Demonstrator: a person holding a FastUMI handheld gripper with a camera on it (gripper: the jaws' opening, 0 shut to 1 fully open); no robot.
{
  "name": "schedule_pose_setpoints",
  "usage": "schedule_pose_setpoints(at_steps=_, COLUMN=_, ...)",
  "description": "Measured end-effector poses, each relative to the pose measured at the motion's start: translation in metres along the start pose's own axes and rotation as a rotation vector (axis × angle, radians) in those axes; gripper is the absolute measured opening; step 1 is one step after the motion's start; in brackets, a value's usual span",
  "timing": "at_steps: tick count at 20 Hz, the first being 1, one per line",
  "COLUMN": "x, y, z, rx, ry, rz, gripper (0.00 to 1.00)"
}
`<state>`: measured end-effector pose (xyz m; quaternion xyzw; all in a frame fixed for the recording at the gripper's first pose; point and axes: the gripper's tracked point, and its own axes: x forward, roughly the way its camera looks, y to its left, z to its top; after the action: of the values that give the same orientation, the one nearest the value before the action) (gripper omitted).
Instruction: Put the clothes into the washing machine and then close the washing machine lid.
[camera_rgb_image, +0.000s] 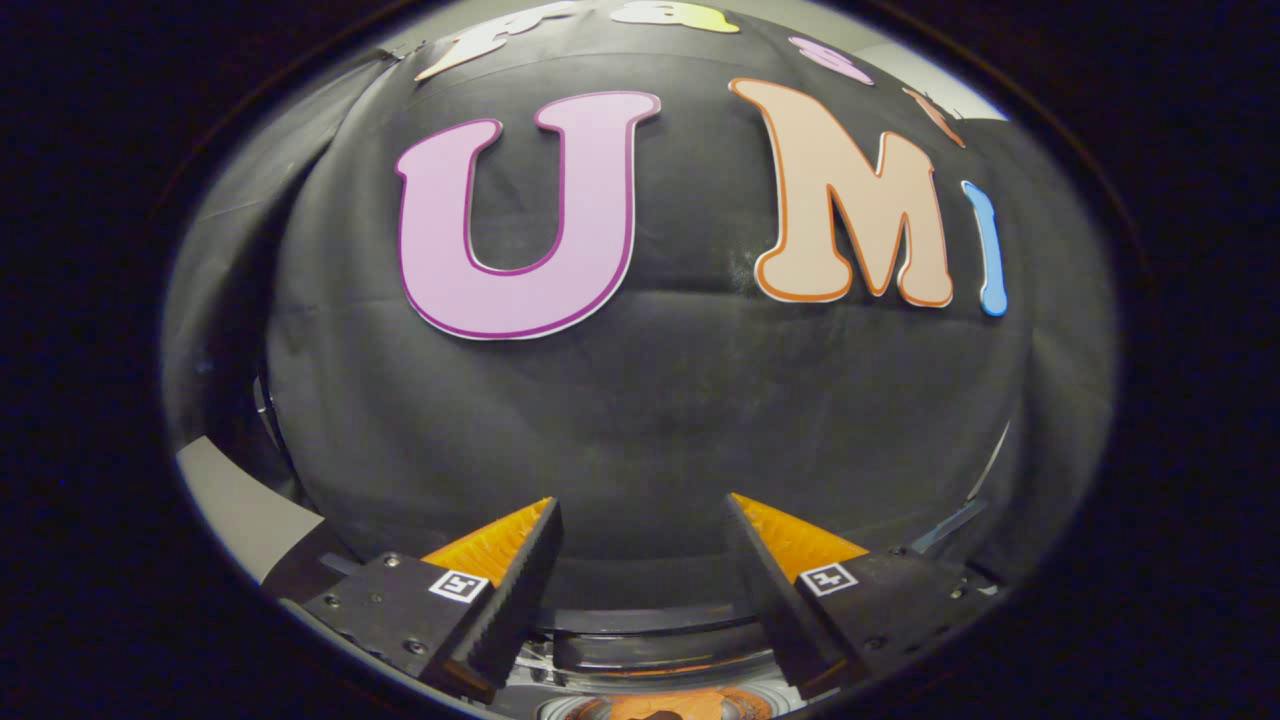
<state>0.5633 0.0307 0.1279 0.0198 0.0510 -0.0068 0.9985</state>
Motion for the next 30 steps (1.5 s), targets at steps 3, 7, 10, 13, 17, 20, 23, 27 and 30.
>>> schedule_pose_setpoints(at_steps=3, x=-0.001, y=0.0, z=-0.001, rx=-0.001, ry=0.006, rz=0.001, gripper=0.97)
schedule_pose_setpoints(at_steps=7, x=-0.002, y=-0.001, z=0.001, rx=0.0, ry=0.001, rz=-0.004, gripper=0.97)
schedule_pose_setpoints(at_steps=10, x=-0.002, y=-0.001, z=0.003, rx=-0.001, ry=-0.008, rz=-0.002, gripper=0.97)
schedule_pose_setpoints(at_steps=13, x=-0.003, y=-0.001, z=0.004, rx=0.003, ry=-0.021, rz=-0.007, gripper=0.97)
schedule_pose_setpoints(at_steps=17, x=-0.004, y=-0.001, z=0.006, rx=0.0, ry=-0.036, rz=-0.001, gripper=0.97)
schedule_pose_setpoints(at_steps=20, x=-0.003, y=0.0, z=0.009, rx=0.005, ry=-0.06, rz=-0.006, gripper=0.97)
schedule_pose_setpoints(at_steps=23, x=-0.004, y=-0.001, z=0.009, rx=0.005, ry=-0.069, rz=-0.005, gripper=0.97)
schedule_pose_setpoints(at_steps=27, x=-0.004, y=0.0, z=0.009, rx=0.001, ry=-0.068, rz=-0.004, gripper=0.97)
schedule_pose_setpoints(at_steps=30, x=-0.003, y=-0.001, z=0.01, rx=0.004, ry=-0.086, rz=-0.008, gripper=0.98)
